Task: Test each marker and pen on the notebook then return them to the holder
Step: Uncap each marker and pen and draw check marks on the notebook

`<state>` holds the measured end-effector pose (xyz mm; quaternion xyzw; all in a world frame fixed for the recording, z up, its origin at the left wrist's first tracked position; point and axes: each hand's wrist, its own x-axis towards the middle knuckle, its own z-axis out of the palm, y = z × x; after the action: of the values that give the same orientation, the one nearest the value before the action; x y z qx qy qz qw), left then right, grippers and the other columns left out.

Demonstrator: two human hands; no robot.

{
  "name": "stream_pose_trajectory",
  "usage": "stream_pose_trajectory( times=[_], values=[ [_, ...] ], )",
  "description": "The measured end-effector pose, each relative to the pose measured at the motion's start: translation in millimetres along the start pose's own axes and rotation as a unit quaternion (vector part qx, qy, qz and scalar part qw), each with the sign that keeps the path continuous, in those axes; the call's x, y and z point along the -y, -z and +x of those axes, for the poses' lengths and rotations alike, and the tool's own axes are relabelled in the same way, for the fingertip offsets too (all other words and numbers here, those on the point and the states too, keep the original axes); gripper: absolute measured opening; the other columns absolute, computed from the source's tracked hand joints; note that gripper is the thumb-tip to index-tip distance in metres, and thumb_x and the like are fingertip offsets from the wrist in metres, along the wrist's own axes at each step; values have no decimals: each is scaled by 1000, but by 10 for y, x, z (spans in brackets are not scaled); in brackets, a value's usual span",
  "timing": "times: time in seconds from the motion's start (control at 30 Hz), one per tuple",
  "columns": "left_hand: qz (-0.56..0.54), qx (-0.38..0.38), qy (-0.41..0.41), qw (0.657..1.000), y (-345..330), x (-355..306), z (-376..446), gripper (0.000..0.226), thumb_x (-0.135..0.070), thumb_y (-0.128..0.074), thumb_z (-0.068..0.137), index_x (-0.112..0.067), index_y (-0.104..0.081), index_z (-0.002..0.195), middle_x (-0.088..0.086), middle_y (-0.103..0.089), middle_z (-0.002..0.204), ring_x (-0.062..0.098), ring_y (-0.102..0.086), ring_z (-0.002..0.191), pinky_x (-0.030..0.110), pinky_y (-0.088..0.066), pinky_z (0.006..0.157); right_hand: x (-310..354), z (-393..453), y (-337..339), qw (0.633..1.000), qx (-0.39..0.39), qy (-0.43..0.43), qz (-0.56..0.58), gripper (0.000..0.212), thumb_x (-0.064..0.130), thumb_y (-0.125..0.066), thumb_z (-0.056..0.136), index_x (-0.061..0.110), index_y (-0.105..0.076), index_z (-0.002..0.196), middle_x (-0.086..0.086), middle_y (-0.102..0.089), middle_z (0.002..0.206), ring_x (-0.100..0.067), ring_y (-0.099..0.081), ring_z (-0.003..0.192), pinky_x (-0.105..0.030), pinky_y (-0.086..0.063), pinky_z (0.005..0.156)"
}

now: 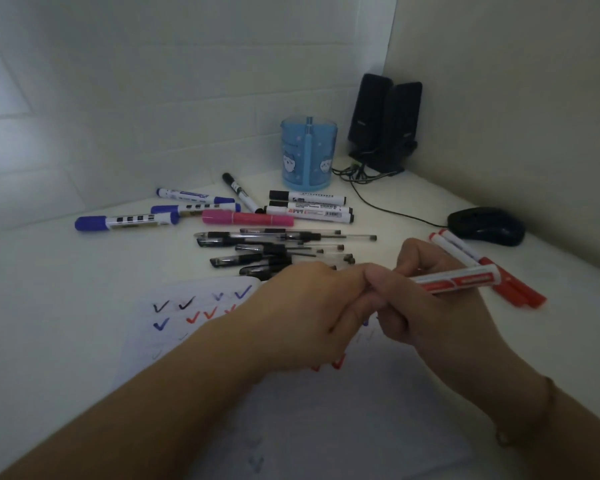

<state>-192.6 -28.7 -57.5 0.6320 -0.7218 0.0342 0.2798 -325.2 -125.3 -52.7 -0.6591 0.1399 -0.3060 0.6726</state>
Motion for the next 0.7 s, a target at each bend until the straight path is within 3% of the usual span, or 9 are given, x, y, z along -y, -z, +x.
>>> stream_pose_trajectory(
  times=[0.13,0.27,0.37,0.43,0.5,0.57,0.7],
  values=[
    [-14,10,1,1000,-19,62,-8,14,-45,-40,95,-37,-47,104,-20,-36,49,-3,-35,41,17,-32,44,7,-10,37,997,15,38,-69,32,24,-71,75,24,-44,58,-4,-52,44,-14,-42,38,-21,-35,38],
    [-55,11,71,996,14,47,-56,34,-60,-27,90,-35,-44,105,-11,-52,55,2,-48,50,15,-33,46,11,0,97,997,3,53,-49,25,26,-71,72,21,-49,61,2,-51,44,-13,-40,37,-20,-34,38],
    [-121,-56,159,978,107,116,-116,22,-39,-22,94,-35,-39,108,1,-58,69,11,-55,65,26,-48,57,61,22,189,998,9,42,-36,16,25,-69,72,16,-57,66,-2,-52,45,-19,-43,36,-21,-35,38],
    [-111,-83,198,970,137,180,-130,17,-28,-24,97,-33,-33,110,4,-57,78,13,-55,71,33,-51,64,65,27,193,994,28,22,-101,22,28,-75,73,15,-60,63,-7,-57,48,-24,-49,39,-25,-38,38],
    [-83,-75,205,972,117,227,-114,13,-27,-31,100,-34,-25,109,-6,-54,81,8,-53,69,25,-47,60,29,17,150,989,18,8,-150,30,32,-75,72,13,-57,57,-8,-58,46,-21,-49,37,-24,-40,38],
    [-74,-43,212,973,93,241,-86,29,-28,-43,98,-40,-20,109,-16,-52,94,1,-51,80,13,-43,68,-35,15,131,983,-12,1,-185,33,28,-74,69,7,-54,54,-5,-56,44,-18,-51,38,-23,-44,43],
    [-59,-11,235,970,82,251,-49,36,-34,-62,87,-39,-33,107,-21,-50,97,-3,-46,90,3,-34,73,-101,14,116,968,-31,-21,-248,31,9,-71,76,4,-51,53,-5,-56,48,-21,-57,46,-31,-54,54]
  ],
)
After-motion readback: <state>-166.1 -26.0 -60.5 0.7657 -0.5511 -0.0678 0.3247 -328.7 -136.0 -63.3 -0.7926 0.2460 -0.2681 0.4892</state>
